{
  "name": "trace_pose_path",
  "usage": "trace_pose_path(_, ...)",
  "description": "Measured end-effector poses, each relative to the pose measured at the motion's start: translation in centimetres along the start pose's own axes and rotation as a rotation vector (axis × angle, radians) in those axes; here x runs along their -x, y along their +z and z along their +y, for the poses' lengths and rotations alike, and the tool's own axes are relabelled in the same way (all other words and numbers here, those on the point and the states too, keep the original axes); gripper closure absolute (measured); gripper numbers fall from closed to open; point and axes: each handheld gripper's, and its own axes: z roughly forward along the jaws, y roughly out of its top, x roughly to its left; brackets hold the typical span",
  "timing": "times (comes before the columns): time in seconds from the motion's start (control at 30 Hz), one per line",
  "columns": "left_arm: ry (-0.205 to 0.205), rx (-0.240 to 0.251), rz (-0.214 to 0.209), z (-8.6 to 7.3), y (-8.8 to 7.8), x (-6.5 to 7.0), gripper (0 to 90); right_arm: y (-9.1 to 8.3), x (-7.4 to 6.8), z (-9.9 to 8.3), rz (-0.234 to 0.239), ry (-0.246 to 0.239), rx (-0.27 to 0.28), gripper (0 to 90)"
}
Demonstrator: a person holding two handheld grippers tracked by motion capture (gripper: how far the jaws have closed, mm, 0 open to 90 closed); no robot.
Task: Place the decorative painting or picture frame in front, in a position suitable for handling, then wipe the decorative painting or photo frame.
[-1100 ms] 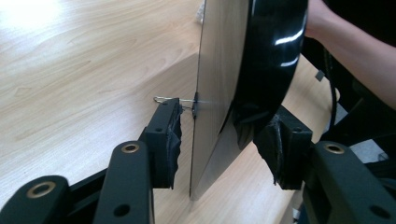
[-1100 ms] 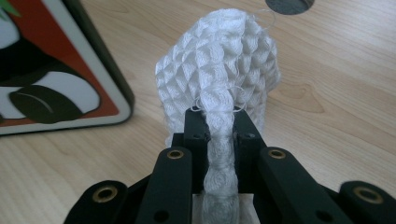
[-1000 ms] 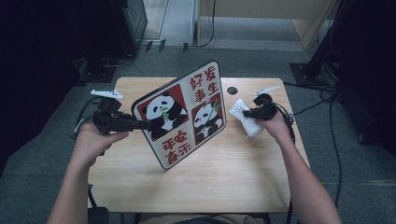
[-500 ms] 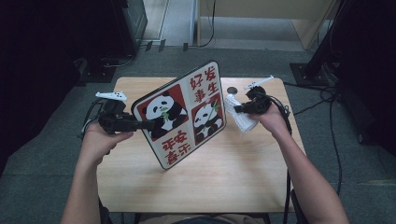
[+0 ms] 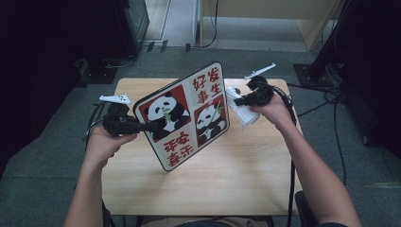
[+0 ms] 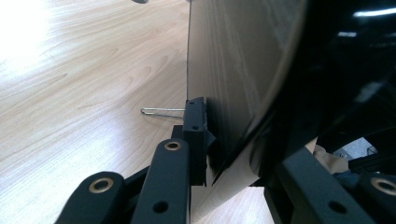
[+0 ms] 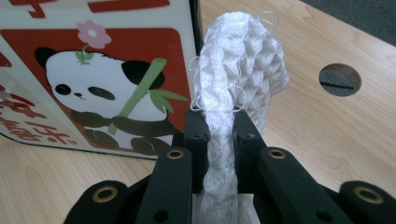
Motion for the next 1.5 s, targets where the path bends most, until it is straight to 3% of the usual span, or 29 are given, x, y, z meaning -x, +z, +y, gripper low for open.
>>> trace_pose_path(0.3,0.002,0.003,0.006,0.0,0.1,0.0,76.0,-1.0,0.3,1.2,0.000,0.018,0.013,80.9)
trace_pose_path(0.63,0.005,0.006,0.002,-0.1,0.2,-0.1,77.3,-2.8,0.4,3.8,-0.003,0.032,0.031,80.9)
trace_pose_path(0.97,0.006,0.008,-0.005,-0.1,0.1,-0.3,77.3,-5.4,0.6,6.7,-0.019,0.051,0.083,81.0)
trace_pose_path(1.23,0.012,0.007,-0.006,-0.1,0.1,-0.4,77.5,-7.3,-0.8,10.0,-0.031,0.006,0.119,80.9)
trace_pose_path(1.5,0.021,0.004,-0.008,-0.1,0.1,-0.5,77.8,-8.5,-2.8,13.3,-0.007,-0.023,0.164,80.9)
